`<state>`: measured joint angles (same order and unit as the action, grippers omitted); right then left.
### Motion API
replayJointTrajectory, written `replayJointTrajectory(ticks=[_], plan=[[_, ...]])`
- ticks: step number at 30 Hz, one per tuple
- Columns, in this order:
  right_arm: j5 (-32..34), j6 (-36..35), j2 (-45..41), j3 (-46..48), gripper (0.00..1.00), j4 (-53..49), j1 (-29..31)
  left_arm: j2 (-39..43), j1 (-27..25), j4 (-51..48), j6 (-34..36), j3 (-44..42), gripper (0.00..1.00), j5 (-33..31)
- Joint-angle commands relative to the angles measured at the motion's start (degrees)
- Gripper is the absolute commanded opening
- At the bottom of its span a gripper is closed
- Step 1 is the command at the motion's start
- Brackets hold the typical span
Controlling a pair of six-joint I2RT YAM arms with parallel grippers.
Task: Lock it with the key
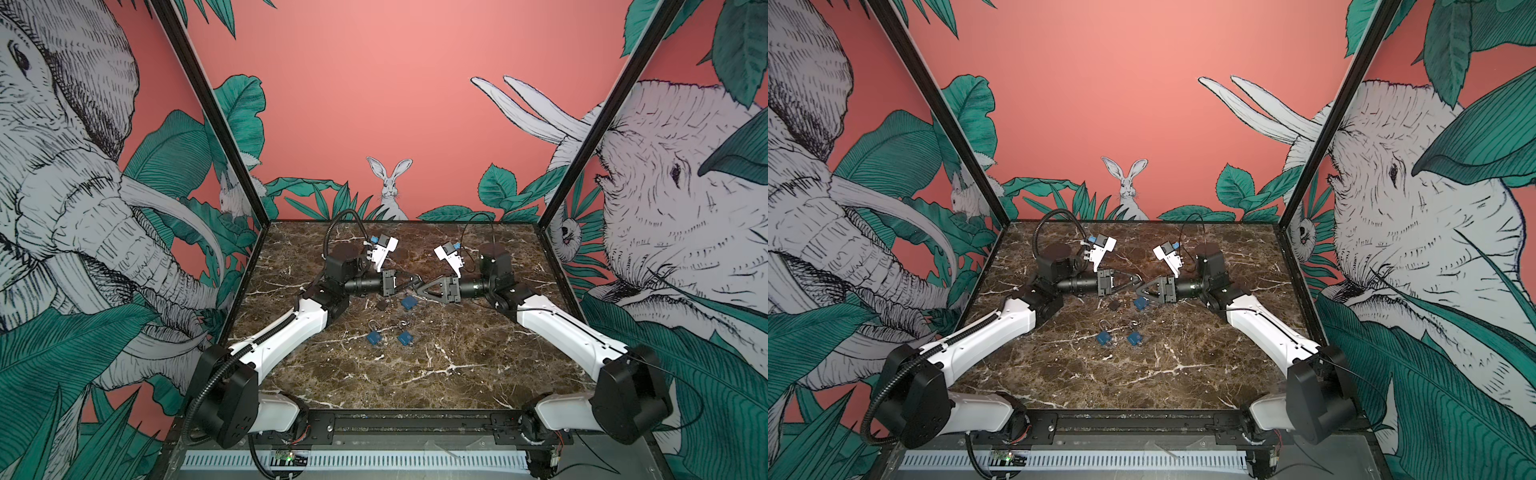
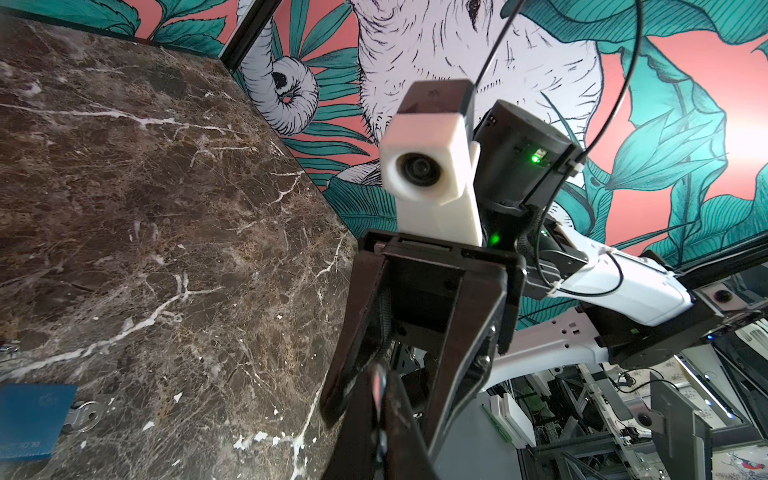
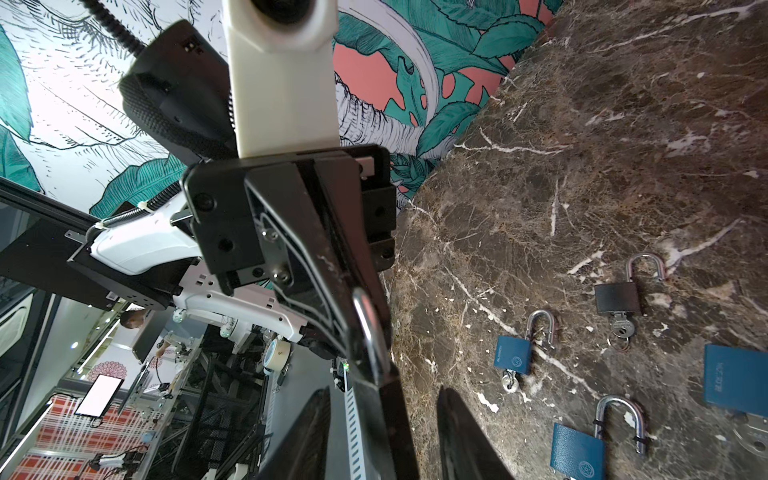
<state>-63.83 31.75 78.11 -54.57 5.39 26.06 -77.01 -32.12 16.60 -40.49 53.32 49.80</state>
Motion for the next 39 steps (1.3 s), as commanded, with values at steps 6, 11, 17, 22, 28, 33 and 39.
replayJointTrajectory(ticks=[6,11,17,22,28,33,39], plan=[[-0.2,-0.2,-1.3,1.4,0.40,1.4,-0.3,1.3,0.5,1.1,-0.5,2.6,0.00,-2.1],[0.1,-1.3,-1.5,1.2,0.30,0.0,-0.3,1.1,0.7,1.1,-0.6,2.6,0.00,-2.4],[0.5,-2.7,-1.4,0.3,0.19,-2.0,-0.3,1.2,0.9,0.6,-0.6,2.4,0.00,-2.3],[0.7,-3.1,-1.8,0.2,0.20,-2.4,-0.5,1.5,1.2,0.3,-0.4,1.8,0.00,-2.3],[1.2,-3.1,-2.5,0.0,0.27,-2.7,-1.2,1.8,1.3,-0.6,0.0,1.6,0.00,-1.9],[1.3,-2.7,-2.1,-0.5,0.27,-2.0,-1.3,1.9,1.3,-0.5,-0.3,1.2,0.00,-1.4],[1.1,-2.6,-1.9,-0.6,0.16,-1.8,-1.3,2.1,1.3,-0.5,-0.2,0.8,0.00,-1.4]])
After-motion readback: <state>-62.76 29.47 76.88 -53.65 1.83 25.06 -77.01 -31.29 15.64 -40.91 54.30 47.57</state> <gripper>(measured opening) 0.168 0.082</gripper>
